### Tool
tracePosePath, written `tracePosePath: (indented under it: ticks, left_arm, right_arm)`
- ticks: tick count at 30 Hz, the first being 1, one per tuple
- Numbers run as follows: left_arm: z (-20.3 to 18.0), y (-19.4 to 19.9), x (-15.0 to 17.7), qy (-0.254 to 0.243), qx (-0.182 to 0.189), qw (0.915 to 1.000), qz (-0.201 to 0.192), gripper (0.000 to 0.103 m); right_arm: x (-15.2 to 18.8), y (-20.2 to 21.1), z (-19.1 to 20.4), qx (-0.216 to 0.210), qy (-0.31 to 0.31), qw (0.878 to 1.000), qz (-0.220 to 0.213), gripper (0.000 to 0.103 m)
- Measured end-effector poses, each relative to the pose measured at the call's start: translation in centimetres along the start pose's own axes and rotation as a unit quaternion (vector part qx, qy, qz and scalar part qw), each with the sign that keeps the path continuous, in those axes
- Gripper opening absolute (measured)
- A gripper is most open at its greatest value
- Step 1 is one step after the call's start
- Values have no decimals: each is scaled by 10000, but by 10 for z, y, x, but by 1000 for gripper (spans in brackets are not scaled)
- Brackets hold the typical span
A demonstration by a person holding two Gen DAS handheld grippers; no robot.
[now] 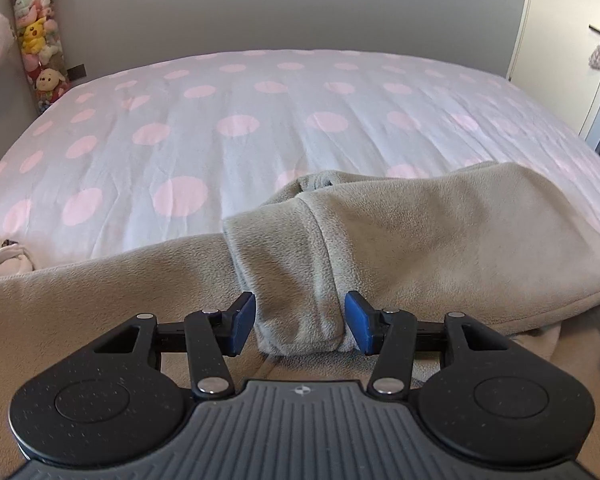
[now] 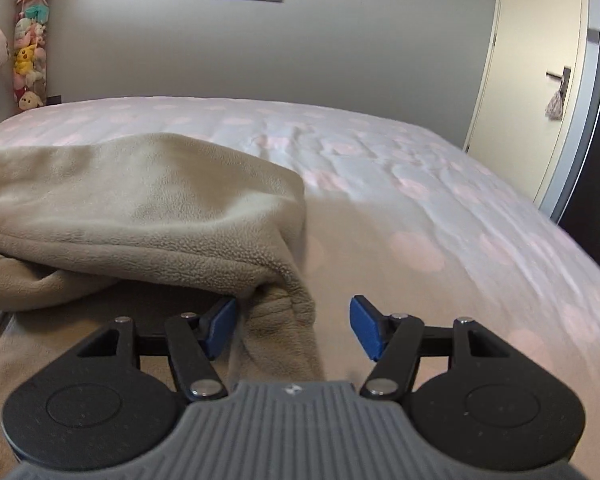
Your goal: Fold clothes
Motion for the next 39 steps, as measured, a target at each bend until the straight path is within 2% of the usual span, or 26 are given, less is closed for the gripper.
tracePosePath:
  ticks: [2, 3, 5, 8, 15, 17, 20, 22, 23, 27, 31, 35, 39]
  left_arm:
    - [-4, -10, 1, -37, -58, 9999, 83, 48]
    - [-6, -15, 1, -55, -87, 9999, 125, 47]
    - [-9, -24, 2, -92, -146, 9996, 208, 45]
    - [-15, -39, 3, -147, -233, 9991, 332, 43]
    - [-19, -59, 9, -160, -440, 9983, 359, 45]
    - [-18, -58, 10, -173, -451, 9983, 330, 46]
    - [-16, -46, 10, -212, -397, 9987, 251, 46]
    - [-9, -27, 12, -201, -331, 9989, 252, 46]
    - [-5, -17, 14, -213, -382, 9987, 259, 46]
    - [29, 37, 16, -393, -771, 9962, 9, 46]
    - [78, 101, 4, -217, -1293, 9909, -300, 47]
    - [134, 166, -17, 226, -1874, 9789, -780, 48]
    - [190, 231, -35, 723, -2422, 9595, -1245, 59]
  right_arm:
    - [6, -11, -7, -53, -230, 9997, 87, 47]
    - [9, -17, -11, -79, -345, 9993, 130, 30]
    - [14, -28, -18, -131, -575, 9980, 216, 26]
    - [23, -44, -28, -208, -910, 9950, 341, 26]
    - [26, -46, -29, -269, -973, 9945, 286, 26]
    - [28, -47, -29, -287, -990, 9943, 270, 27]
    - [29, -45, -30, -292, -1034, 9939, 234, 36]
    - [29, -41, -31, -273, -1081, 9936, 194, 43]
    - [28, -37, -31, -282, -1086, 9936, 160, 43]
    - [23, -20, -24, -292, -1004, 9945, -15, 44]
    - [14, -2, -16, -211, -830, 9959, -289, 48]
    - [7, 14, -7, -168, -673, 9961, -549, 52]
    - [1, 27, 4, -193, -455, 9961, -734, 59]
Point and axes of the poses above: each gripper's, at about its wrist camera, not at the fingertips, and y roughly against the way its jaws point, z to its left, x to its underside, the point moved 6 cm from there along -y, roughly the way its jaws point, and after that the axes turned 12 degrees about y, right-handed, at the moved point
